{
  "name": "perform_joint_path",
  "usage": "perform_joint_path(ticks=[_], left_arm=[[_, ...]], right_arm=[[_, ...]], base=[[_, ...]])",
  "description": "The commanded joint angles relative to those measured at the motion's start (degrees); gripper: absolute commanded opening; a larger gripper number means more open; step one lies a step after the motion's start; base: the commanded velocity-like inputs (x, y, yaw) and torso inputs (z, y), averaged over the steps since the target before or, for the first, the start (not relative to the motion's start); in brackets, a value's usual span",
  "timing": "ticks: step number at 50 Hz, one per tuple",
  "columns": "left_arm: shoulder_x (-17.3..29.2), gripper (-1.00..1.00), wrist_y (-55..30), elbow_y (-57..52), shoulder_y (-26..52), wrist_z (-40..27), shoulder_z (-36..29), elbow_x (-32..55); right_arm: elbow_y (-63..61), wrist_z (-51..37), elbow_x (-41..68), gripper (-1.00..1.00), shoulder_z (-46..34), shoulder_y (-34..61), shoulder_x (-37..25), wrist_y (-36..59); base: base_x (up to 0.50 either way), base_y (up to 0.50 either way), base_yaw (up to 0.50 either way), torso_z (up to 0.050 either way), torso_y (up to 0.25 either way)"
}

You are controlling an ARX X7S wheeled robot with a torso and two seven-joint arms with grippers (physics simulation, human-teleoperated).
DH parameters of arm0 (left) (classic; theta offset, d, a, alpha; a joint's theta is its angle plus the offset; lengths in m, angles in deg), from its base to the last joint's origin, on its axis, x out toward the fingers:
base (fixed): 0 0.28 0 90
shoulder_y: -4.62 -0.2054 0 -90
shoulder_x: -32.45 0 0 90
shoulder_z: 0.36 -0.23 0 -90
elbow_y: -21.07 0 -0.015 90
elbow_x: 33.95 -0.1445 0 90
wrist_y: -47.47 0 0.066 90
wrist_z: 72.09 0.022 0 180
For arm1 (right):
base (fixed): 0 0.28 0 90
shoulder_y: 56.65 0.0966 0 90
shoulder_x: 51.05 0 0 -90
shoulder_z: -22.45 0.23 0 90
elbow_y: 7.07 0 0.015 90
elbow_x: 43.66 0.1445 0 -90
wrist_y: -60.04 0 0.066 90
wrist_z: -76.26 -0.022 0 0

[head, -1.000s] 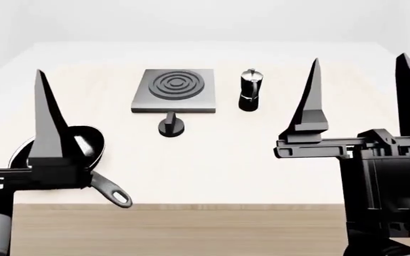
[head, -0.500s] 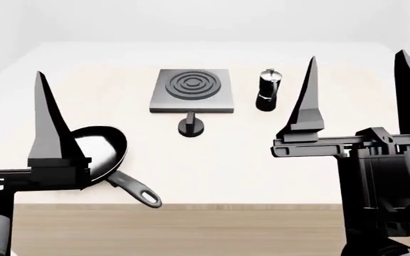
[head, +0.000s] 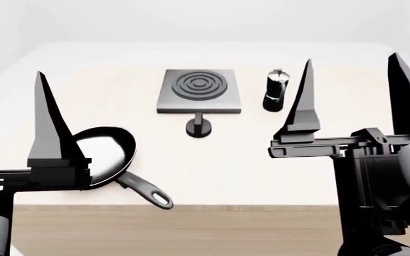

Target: Turn on the stove and put the moka pot on it.

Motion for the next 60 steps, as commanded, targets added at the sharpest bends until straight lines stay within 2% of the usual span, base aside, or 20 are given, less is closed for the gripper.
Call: perform_joint_path(ticks=[1, 60], left_arm=[[0.06, 1.0, 0.38, 0.01, 0.01, -0.26, -0.11, 0.17], [0.06, 1.0, -0.85, -0.42, 2.7, 0.03, -1.11, 1.66]], right_arm=[[0.63, -0.88, 0.5, 1.0, -0.63, -0.26, -0.64, -0.82], [0.67, -5.37, 4.37, 1.0, -2.8, 1.07, -3.71, -1.83]], base=[[0.18, 0.0, 0.0, 0.0, 0.0], [0.2, 0.0, 0.0, 0.0, 0.0]])
